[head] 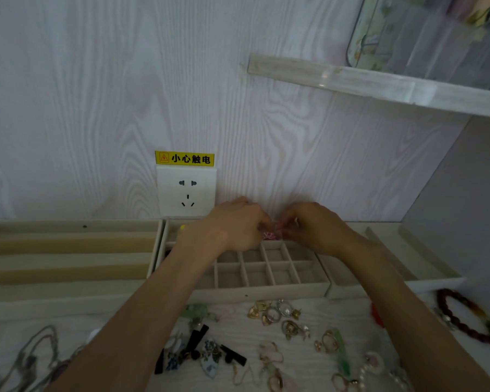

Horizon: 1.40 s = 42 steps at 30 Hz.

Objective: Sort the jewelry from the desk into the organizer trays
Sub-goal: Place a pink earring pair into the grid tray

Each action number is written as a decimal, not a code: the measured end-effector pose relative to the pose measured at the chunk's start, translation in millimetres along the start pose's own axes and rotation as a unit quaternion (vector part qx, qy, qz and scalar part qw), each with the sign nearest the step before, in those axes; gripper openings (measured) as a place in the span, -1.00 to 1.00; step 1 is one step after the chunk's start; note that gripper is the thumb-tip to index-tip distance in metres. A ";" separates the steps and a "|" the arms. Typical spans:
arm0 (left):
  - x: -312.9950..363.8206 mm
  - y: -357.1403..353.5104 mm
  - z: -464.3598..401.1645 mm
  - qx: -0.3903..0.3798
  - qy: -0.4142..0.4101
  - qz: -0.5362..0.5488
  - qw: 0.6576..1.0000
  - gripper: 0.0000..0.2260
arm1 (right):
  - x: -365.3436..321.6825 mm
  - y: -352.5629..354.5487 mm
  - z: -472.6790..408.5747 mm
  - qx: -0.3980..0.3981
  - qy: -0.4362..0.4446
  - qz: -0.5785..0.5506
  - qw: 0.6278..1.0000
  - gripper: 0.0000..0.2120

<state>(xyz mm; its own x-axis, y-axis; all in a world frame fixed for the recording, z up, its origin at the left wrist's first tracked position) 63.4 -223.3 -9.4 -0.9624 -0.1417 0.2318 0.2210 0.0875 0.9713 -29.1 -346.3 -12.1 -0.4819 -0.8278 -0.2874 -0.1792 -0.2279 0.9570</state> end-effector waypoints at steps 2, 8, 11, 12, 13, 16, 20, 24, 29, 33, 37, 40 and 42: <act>-0.7 -2.8 -1.0 0.025 0.003 -0.008 1.000 -0.70 | -1.5 0.3 -0.3 -0.010 0.002 0.026 1.000 -0.86; -8.5 -9.0 -3.0 0.039 0.014 -0.022 0.999 -0.72 | -1.3 5.4 3.0 0.015 0.020 0.022 0.999 -0.91; -9.3 -8.1 -3.5 0.032 0.014 -0.019 0.999 -0.69 | 0.4 3.0 1.2 0.014 0.017 0.012 1.000 -0.92; -9.0 -8.5 -3.3 0.030 0.014 -0.019 0.999 -0.68 | 1.3 2.9 0.6 0.011 0.016 0.006 1.000 -0.92; -8.8 -9.0 -3.4 0.030 0.013 -0.018 0.999 -0.68 | 2.8 3.7 0.7 0.011 0.013 0.000 1.000 -0.92; -9.5 -10.5 -3.9 0.030 0.013 -0.018 0.999 -0.66 | 5.7 5.5 1.8 0.016 -0.007 -0.012 1.000 -0.93; -9.9 -10.0 -4.0 0.011 0.011 -0.010 1.000 -0.66 | 3.8 2.2 1.3 0.026 -0.015 -0.005 1.000 -0.96; -6.1 -8.9 -3.1 0.010 -0.004 -0.004 1.000 -0.62 | 0.6 -3.0 -1.7 0.001 0.000 0.034 0.999 -0.91; -5.4 -8.9 -1.1 -0.004 -0.011 0.010 1.000 -0.61 | 1.0 -7.9 -1.0 0.015 0.006 0.002 1.000 -0.89; -3.3 -7.7 -2.1 0.011 -0.013 0.007 1.000 -0.61 | -1.0 -6.6 -1.2 0.065 -0.003 0.002 0.998 -0.89; -2.7 -8.3 -2.4 -0.004 -0.014 0.000 1.000 -0.57 | -2.7 -7.7 -0.5 0.058 -0.010 0.013 0.998 -0.86; -1.7 -9.2 -1.9 -0.010 -0.015 -0.004 1.000 -0.53 | 1.8 4.8 -0.2 -0.002 -0.019 -0.017 1.000 -0.82; -2.0 -9.7 -1.8 -0.004 -0.012 -0.002 1.000 -0.53 | 4.0 15.6 1.3 -0.032 -0.007 0.002 0.999 -0.72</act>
<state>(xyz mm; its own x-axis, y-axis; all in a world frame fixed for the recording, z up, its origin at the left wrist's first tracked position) 63.4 -225.7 -19.2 -0.9669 -0.1180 0.2261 0.2180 0.0781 0.9728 -35.0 -352.5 1.6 -0.4942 -0.8215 -0.2844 -0.1221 -0.2583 0.9583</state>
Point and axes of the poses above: each hand's wrist, its own z-axis away from the middle knuckle, its own y-axis out of the back of the hand, x = y × z, the point moved 2 cm from there along -z, towards the middle knuckle, and after that the axes turned 13 degrees about -y, right-handed, at the moved point
